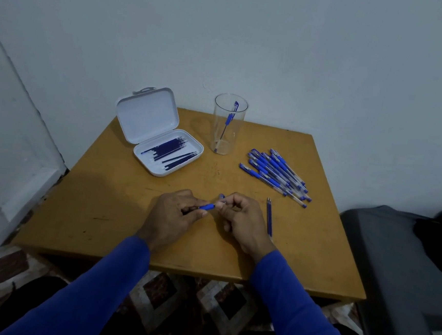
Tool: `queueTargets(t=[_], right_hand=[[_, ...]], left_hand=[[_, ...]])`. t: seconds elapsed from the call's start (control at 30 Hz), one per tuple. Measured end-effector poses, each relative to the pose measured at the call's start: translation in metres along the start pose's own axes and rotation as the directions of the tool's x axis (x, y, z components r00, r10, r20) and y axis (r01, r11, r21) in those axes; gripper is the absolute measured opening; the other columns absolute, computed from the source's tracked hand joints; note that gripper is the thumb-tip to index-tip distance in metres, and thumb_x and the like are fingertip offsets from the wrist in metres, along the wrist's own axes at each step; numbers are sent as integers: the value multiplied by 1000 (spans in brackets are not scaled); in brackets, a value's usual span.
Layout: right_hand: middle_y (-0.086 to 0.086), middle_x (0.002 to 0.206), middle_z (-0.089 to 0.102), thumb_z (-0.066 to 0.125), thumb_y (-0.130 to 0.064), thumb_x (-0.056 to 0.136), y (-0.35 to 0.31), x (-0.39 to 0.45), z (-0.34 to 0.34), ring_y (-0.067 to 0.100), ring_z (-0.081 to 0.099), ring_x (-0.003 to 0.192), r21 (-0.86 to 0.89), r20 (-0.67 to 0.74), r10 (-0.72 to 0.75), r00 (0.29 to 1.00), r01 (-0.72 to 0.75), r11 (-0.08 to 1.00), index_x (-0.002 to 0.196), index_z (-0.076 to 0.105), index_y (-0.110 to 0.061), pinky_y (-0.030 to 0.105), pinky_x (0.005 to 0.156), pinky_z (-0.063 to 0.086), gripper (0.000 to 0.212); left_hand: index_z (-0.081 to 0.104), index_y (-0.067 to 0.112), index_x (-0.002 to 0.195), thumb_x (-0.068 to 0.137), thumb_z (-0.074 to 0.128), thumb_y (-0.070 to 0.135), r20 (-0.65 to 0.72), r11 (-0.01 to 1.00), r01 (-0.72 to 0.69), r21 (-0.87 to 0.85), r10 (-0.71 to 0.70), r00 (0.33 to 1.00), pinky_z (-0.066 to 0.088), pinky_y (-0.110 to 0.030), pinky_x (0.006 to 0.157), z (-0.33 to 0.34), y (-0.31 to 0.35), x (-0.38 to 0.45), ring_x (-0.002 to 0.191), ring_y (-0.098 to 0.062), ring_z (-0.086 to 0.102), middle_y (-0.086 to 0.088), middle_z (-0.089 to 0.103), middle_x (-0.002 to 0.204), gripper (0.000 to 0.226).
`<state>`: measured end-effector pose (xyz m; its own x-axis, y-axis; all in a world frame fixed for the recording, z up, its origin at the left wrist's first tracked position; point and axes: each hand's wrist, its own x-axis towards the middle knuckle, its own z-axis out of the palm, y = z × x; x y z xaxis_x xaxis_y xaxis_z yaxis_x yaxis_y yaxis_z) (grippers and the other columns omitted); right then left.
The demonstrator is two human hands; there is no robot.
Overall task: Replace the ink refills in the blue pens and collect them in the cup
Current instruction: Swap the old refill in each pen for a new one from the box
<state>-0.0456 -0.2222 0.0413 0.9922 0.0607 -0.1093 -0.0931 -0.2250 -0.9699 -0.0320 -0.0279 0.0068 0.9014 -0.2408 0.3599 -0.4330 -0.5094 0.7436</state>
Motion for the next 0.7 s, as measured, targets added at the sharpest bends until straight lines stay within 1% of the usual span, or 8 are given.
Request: queueTargets(t=[0.07, 0.17, 0.27, 0.33, 0.4, 0.47, 0.57, 0.7], right_hand=[[7, 78, 62, 64, -14, 99, -2, 1, -2, 11, 51, 53, 34, 31, 25, 999, -26, 999, 105, 70, -10, 21, 46, 43, 10], [11, 91, 67, 62, -10, 99, 0, 7, -6, 13, 53, 57, 98, -6, 78, 997, -78, 992, 123, 65, -21, 25, 42, 40, 27], [0, 113, 69, 57, -14, 101, 1, 18, -7, 10, 62, 83, -258, -185, 10, 983, -59, 964, 131, 63, -27, 27, 67, 53, 34], [-5, 129, 61, 57, -18, 102, -2, 22, -6, 7, 57, 100, -474, -136, -47, 990, -23, 880, 138, 60, -25, 23, 86, 49, 37], [0, 128, 57, 59, -22, 102, -6, 24, -3, 4, 51, 97, -576, -79, -58, 995, 2, 817, 139, 60, -21, 15, 83, 39, 37], [2, 121, 60, 62, -25, 100, -9, 26, 1, 7, 52, 98, -629, -47, -58, 997, 15, 777, 130, 66, -18, 19, 83, 40, 31], [-4, 111, 62, 69, -23, 95, -8, 28, 2, 6, 56, 94, -594, -50, -20, 999, -14, 804, 115, 66, -25, 17, 76, 42, 19], [2, 95, 67, 73, -14, 92, -5, 18, -4, 12, 64, 80, -201, -188, 53, 981, -91, 975, 99, 57, -24, 23, 62, 49, 20]], left_hand=[[76, 23, 115, 88, 77, 19, -10, 1000, 18, -1, -18, 1000, 44, -13, 62, 0, 0, 1, 75, -10, 61, 18, 61, 78, 28], [76, 24, 115, 89, 77, 19, -29, 998, 57, -24, -58, 998, 44, -12, 63, 1, -1, 1, 74, -9, 61, 15, 62, 79, 26], [76, 25, 114, 89, 76, 20, -32, 997, 63, -34, -64, 997, 45, -14, 64, 2, -2, 1, 76, -11, 61, 14, 63, 81, 26], [75, 26, 114, 89, 76, 21, -30, 998, 61, -31, -62, 998, 45, -14, 64, 3, -2, 1, 76, -12, 62, 15, 63, 81, 26], [75, 26, 115, 89, 76, 22, -32, 997, 66, -33, -67, 997, 46, -15, 65, 3, -4, 0, 76, -13, 62, 16, 62, 82, 26], [75, 26, 116, 89, 76, 23, -34, 997, 71, -32, -72, 997, 46, -16, 65, 3, -4, 0, 76, -13, 61, 16, 62, 83, 27], [75, 26, 117, 89, 76, 24, -27, 997, 76, -24, -77, 997, 46, -18, 65, 4, -6, 1, 76, -13, 61, 16, 62, 83, 28], [75, 28, 117, 90, 75, 24, -20, 997, 77, -29, -78, 997, 46, -17, 65, 3, -5, 1, 76, -15, 61, 17, 62, 84, 27]])
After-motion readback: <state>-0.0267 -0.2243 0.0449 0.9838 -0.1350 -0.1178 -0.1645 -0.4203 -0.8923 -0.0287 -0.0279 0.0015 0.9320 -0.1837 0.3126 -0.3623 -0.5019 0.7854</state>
